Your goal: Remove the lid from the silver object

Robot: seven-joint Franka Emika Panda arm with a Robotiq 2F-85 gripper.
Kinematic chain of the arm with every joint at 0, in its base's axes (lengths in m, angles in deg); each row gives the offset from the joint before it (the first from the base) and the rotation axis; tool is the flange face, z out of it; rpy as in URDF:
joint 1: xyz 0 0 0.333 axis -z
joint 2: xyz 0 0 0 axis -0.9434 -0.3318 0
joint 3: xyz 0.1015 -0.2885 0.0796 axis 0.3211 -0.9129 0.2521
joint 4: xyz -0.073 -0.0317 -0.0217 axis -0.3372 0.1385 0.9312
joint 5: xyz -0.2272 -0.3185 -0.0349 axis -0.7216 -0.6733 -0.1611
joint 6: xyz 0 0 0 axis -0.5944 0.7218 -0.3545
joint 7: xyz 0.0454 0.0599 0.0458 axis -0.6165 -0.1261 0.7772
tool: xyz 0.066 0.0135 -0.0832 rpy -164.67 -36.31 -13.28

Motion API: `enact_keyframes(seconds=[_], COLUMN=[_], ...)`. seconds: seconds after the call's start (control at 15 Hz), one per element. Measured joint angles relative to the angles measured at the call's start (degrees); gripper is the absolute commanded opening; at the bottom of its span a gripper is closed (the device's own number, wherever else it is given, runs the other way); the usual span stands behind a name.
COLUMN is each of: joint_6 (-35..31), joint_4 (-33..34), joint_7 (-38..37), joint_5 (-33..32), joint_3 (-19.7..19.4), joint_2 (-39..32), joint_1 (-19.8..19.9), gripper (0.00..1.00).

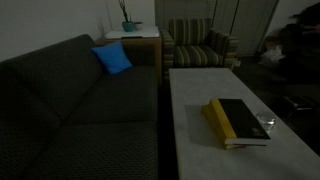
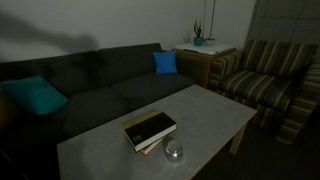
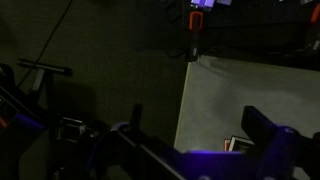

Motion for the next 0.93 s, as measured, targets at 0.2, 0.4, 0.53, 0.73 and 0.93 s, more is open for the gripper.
enact_keyframes(seconds=[0.2,0.4,0.53,0.73,0.93], joint_6=[0.00,-0.28,-0.96,-1.98,-2.41], joint_4=[0.00,0.02,0.63,4.72,11.59], joint_7=[-0.18,-0.80,-0.68,1.66,5.19], joint_5=[-0.03,-3.42,-6.53,-9.88,-11.83], joint_3=[0.04,1.46,2.60,3.31,3.90], joint_2=[0.00,-0.27,-1.74,-8.42,-18.30], joint_1=[-0.02,-0.23,-0.87,-3.26,-6.05], gripper=[1.00,1.00,1.00,1.00,1.00])
